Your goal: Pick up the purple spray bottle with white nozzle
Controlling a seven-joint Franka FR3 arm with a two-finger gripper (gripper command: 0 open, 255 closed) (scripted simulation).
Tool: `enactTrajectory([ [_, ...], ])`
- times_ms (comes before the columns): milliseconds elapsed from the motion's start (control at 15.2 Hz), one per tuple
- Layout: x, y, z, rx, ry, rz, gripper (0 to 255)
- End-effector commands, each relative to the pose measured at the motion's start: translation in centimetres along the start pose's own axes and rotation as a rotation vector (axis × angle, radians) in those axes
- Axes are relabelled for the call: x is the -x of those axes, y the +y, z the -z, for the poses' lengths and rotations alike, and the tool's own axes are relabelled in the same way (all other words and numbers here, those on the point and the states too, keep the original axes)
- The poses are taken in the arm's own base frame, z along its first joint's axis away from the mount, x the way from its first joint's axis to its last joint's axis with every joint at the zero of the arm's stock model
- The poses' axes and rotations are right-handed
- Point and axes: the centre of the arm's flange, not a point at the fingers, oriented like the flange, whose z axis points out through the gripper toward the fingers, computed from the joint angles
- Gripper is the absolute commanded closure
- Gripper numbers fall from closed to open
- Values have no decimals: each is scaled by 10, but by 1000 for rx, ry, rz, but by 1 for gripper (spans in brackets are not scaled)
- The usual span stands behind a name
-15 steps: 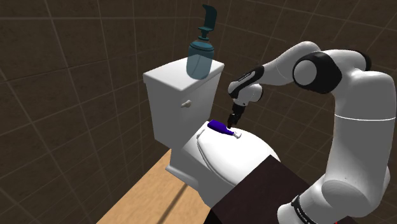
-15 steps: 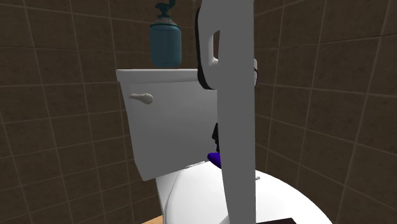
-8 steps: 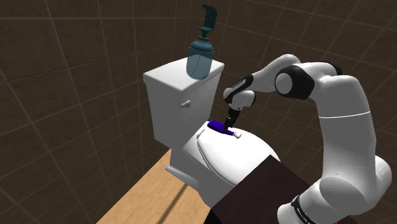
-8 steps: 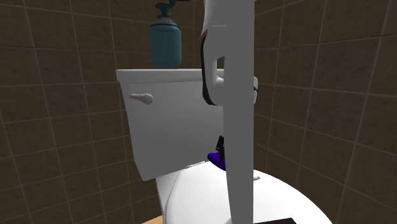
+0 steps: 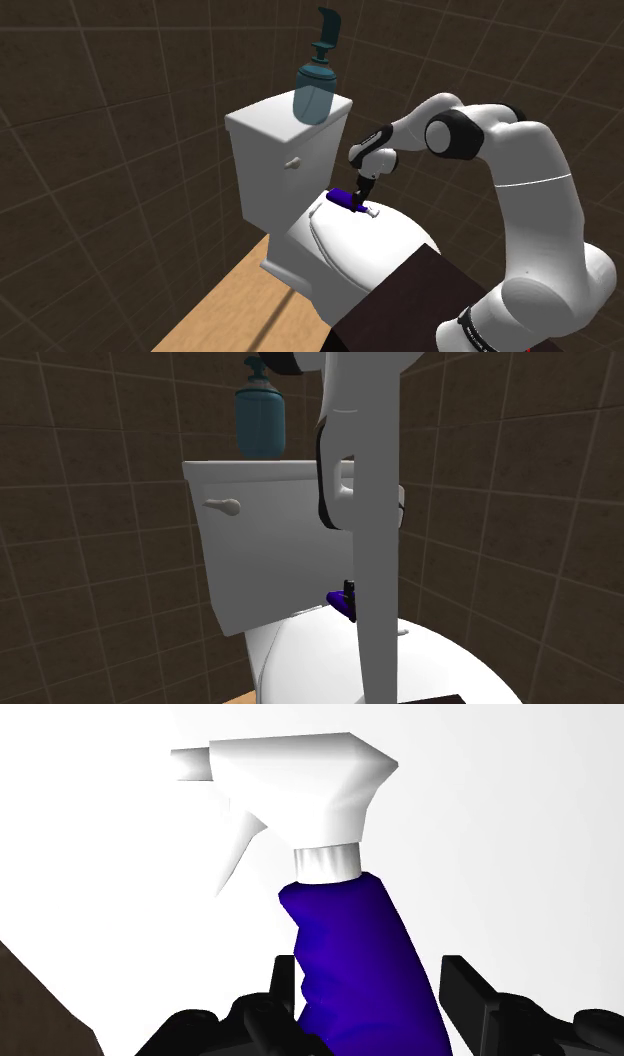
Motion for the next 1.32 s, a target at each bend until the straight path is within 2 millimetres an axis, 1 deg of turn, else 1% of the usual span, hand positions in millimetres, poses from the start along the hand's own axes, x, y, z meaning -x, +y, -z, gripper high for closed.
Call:
enactTrajectory([
  [0, 0, 1, 0, 0, 0, 0, 255],
  [462, 0, -1, -1, 0, 0, 0, 255],
  [1254, 5, -15, 61, 0, 0, 0, 255],
])
